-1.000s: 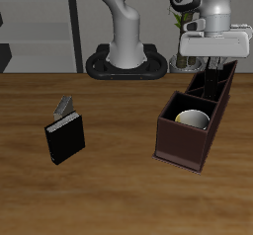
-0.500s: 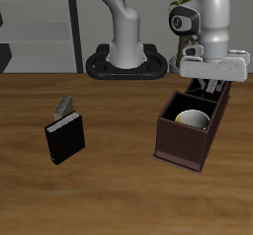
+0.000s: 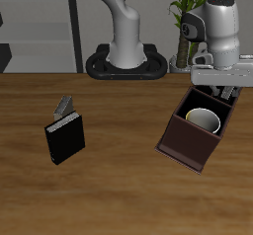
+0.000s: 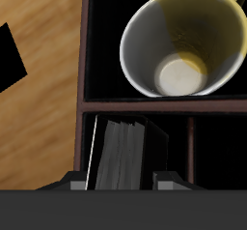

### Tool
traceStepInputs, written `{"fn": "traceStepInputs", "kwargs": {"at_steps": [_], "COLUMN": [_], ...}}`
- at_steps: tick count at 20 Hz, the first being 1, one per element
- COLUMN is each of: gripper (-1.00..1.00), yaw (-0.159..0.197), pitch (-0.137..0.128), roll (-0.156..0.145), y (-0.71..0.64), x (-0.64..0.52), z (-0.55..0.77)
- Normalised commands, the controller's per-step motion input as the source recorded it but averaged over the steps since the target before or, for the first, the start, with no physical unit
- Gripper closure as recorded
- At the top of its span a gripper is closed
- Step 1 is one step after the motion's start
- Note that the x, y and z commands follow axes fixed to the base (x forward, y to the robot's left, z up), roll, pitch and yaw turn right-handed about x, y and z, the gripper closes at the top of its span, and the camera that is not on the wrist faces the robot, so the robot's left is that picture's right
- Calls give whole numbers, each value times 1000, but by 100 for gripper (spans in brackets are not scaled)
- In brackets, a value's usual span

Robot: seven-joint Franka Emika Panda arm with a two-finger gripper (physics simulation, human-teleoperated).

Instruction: Place the white-yellow mug into the left desk caddy's right compartment and place the left black book into the left desk caddy's back compartment and place the right black book into the left desk caddy's front compartment

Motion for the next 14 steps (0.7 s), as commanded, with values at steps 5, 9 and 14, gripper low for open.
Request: {"fn": "traceStepInputs", "kwargs": {"at_steps": [5, 9, 14], "gripper": [-100, -100, -100], "yaw": [41, 18, 23], "pitch": [-31, -75, -66], "roll": [-39, 11, -32], "y": [-146, -74, -262], "x": [-121, -215, -151], "z": [253, 444, 454]}}
